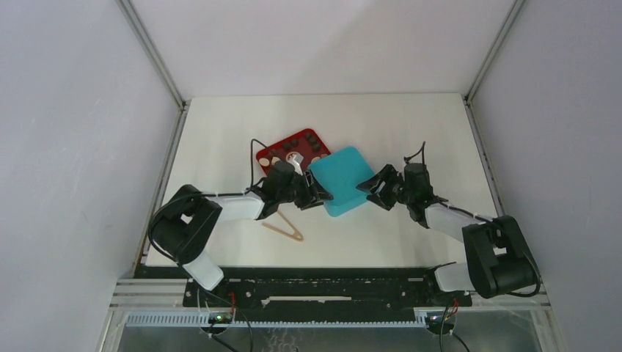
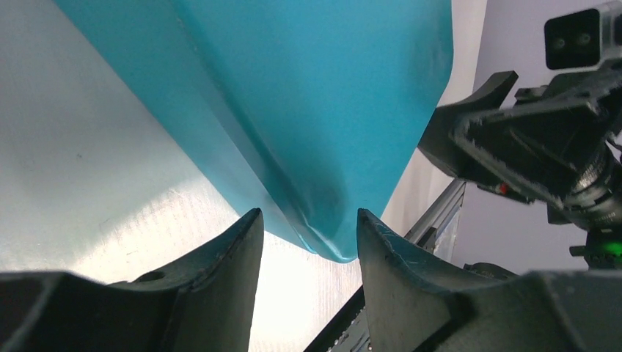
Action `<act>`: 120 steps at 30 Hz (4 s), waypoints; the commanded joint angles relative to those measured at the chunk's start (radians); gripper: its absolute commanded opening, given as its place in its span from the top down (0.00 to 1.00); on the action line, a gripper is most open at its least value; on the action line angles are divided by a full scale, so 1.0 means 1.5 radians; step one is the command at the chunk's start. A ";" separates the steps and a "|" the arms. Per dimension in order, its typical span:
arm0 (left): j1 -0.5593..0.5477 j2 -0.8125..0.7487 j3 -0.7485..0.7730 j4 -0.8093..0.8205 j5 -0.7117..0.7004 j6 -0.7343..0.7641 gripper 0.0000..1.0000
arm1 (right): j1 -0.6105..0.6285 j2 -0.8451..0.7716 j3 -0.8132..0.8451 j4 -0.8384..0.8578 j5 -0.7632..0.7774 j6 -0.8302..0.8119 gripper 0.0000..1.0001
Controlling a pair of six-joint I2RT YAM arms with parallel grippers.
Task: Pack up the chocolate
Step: Close the box lid on the packing box.
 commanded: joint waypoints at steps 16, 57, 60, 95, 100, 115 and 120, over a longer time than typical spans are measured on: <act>-0.020 0.004 -0.005 0.020 0.010 -0.011 0.55 | 0.160 0.104 -0.011 0.085 0.058 0.085 0.42; -0.032 0.034 -0.003 0.101 -0.046 -0.106 0.53 | 0.118 0.131 0.009 0.148 -0.034 0.051 0.49; -0.036 0.046 0.002 0.091 -0.045 -0.110 0.54 | 0.129 0.160 0.009 0.135 -0.022 0.048 0.55; -0.047 -0.083 -0.002 -0.008 -0.140 -0.025 0.51 | 0.173 -0.025 0.183 -0.315 0.126 -0.160 0.56; -0.045 -0.172 -0.003 -0.076 -0.214 0.050 0.42 | 0.187 -0.033 0.301 -0.479 0.188 -0.273 0.58; 0.075 -0.462 -0.039 -0.323 -0.389 0.172 0.09 | 0.275 0.139 0.548 -0.713 0.295 -0.389 0.89; 0.094 -0.542 -0.045 -0.394 -0.440 0.202 0.00 | 0.292 0.198 0.605 -0.733 0.316 -0.402 1.00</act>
